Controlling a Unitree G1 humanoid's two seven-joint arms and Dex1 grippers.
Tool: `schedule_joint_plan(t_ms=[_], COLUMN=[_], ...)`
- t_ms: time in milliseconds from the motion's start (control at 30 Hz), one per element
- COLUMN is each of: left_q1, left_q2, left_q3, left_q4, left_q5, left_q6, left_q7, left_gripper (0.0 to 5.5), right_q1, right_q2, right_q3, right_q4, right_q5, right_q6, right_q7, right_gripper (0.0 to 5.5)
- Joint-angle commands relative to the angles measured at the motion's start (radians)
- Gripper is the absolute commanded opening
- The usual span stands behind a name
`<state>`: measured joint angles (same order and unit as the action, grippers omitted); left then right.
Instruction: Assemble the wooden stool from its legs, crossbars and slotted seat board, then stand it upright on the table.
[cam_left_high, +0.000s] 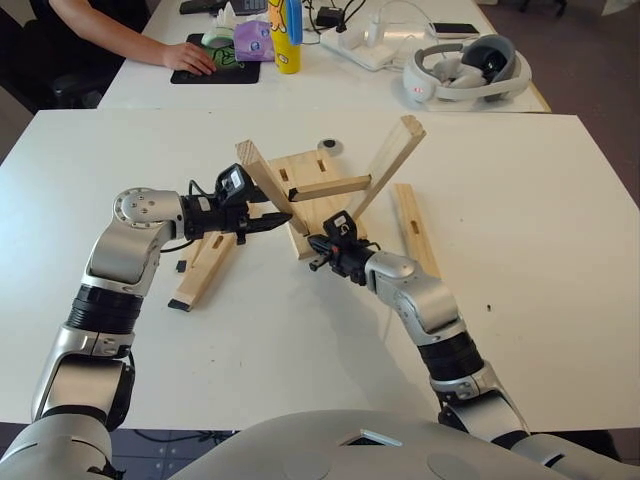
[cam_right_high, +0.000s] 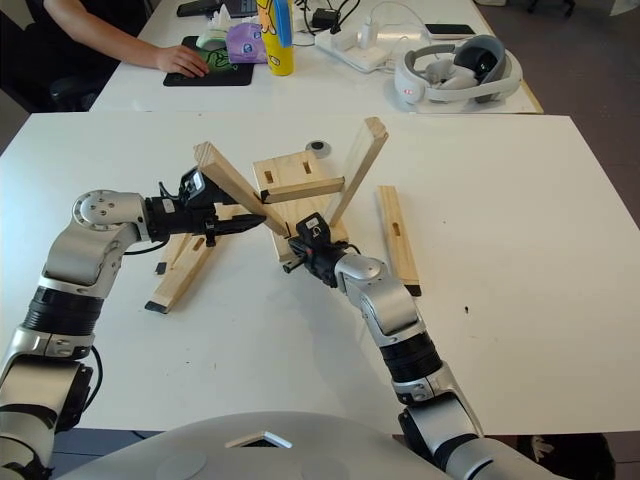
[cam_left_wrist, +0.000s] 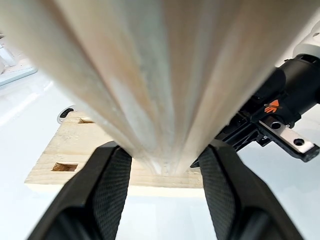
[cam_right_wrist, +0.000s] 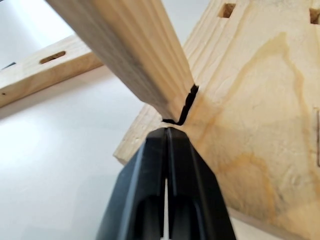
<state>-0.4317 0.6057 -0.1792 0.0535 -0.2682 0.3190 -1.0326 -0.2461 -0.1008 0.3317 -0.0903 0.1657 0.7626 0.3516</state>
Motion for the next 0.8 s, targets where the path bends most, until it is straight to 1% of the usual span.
schedule_joint_plan(t_ms=[33,267,433,500,600,733,800], left_q1=[-0.011,-0.052,-0.03,-0.018,-0.013,-0.017,-0.014], left_q2=[-0.012,-0.034,-0.025,-0.018,-0.016,-0.013,-0.008], left_q3=[-0.04,-0.089,-0.102,-0.103,-0.101,-0.097,-0.093], left_q4=[0.028,0.054,0.081,0.09,0.091,0.086,0.081], left_q5=[0.053,0.098,0.119,0.126,0.125,0.12,0.119], left_q6=[0.018,0.026,0.016,0.007,0.007,0.017,0.023], left_q7=[0.016,0.031,0.025,0.027,0.03,0.031,0.032], left_gripper=[2.05,2.05,2.05,2.05,2.05,2.05,2.05], right_q1=[0.036,0.04,0.042,0.047,0.072,0.094,0.058], right_q2=[-0.004,-0.001,-0.001,0.002,0.024,-0.019,-0.01], right_q3=[0.02,0.023,0.026,0.012,-0.068,-0.123,-0.158], right_q4=[0.025,0.026,0.028,0.012,-0.104,-0.394,-0.477], right_q5=[-0.007,-0.004,-0.002,0.004,0.07,0.173,0.221], right_q6=[0.055,0.057,0.053,0.022,-0.055,0.024,0.062], right_q7=[-0.002,-0.001,0.006,0.006,0.019,0.05,0.034], right_gripper=[0.0,0.0,0.0,0.0,0.0,0.0,0.0])
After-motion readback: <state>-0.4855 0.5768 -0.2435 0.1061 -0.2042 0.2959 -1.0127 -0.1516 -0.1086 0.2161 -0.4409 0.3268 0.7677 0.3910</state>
